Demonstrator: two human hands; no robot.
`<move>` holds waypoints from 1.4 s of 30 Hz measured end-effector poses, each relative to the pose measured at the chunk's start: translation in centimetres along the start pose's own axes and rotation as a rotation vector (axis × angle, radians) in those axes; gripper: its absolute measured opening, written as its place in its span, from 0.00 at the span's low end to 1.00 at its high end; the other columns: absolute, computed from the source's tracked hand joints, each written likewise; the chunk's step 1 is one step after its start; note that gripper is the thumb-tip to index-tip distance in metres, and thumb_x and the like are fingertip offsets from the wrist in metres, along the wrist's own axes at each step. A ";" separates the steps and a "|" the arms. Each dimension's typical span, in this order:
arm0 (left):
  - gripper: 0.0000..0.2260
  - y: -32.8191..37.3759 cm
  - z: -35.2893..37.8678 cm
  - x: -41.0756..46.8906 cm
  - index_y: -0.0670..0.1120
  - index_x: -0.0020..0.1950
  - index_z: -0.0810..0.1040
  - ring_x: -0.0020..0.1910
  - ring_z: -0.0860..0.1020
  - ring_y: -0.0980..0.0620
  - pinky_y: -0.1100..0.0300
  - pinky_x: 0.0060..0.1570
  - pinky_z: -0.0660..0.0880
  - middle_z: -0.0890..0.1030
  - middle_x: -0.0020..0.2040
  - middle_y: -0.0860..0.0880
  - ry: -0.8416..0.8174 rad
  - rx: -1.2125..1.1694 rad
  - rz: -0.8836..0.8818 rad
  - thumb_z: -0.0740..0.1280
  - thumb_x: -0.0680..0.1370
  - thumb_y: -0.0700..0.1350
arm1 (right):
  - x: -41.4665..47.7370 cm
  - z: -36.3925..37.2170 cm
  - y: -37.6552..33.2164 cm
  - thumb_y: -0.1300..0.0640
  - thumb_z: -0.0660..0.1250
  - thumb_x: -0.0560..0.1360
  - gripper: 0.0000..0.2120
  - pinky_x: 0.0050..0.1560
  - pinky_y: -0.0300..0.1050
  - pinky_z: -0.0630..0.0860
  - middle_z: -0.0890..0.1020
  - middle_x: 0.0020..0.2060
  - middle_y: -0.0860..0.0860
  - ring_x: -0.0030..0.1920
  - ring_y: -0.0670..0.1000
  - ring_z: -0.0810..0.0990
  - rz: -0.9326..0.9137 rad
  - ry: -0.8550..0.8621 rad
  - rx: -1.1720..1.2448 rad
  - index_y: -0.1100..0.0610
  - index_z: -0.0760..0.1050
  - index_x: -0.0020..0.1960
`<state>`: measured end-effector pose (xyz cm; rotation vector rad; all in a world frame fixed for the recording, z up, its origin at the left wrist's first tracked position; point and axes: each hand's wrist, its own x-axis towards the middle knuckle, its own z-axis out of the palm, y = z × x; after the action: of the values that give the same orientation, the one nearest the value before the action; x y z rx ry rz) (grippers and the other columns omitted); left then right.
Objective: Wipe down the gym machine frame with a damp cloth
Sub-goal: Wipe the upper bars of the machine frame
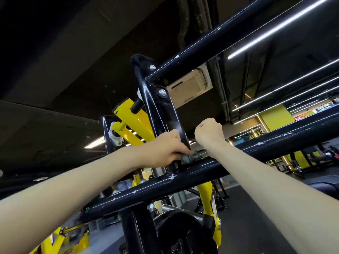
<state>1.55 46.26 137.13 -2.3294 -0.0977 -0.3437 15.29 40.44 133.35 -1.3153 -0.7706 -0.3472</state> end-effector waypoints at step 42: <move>0.06 -1.5 -4.6 -1.2 0.45 0.51 0.83 0.45 0.79 0.56 0.65 0.47 0.74 0.82 0.45 0.52 0.366 -0.650 -0.278 0.67 0.77 0.39 | 0.5 -2.7 -3.4 0.69 0.54 0.78 0.13 0.48 0.45 0.77 0.78 0.35 0.55 0.34 0.49 0.76 0.241 -0.163 0.509 0.65 0.77 0.52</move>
<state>-0.83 44.07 140.94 -2.8400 -0.1469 -1.0673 14.33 37.10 136.08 -0.9442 -0.7629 0.1474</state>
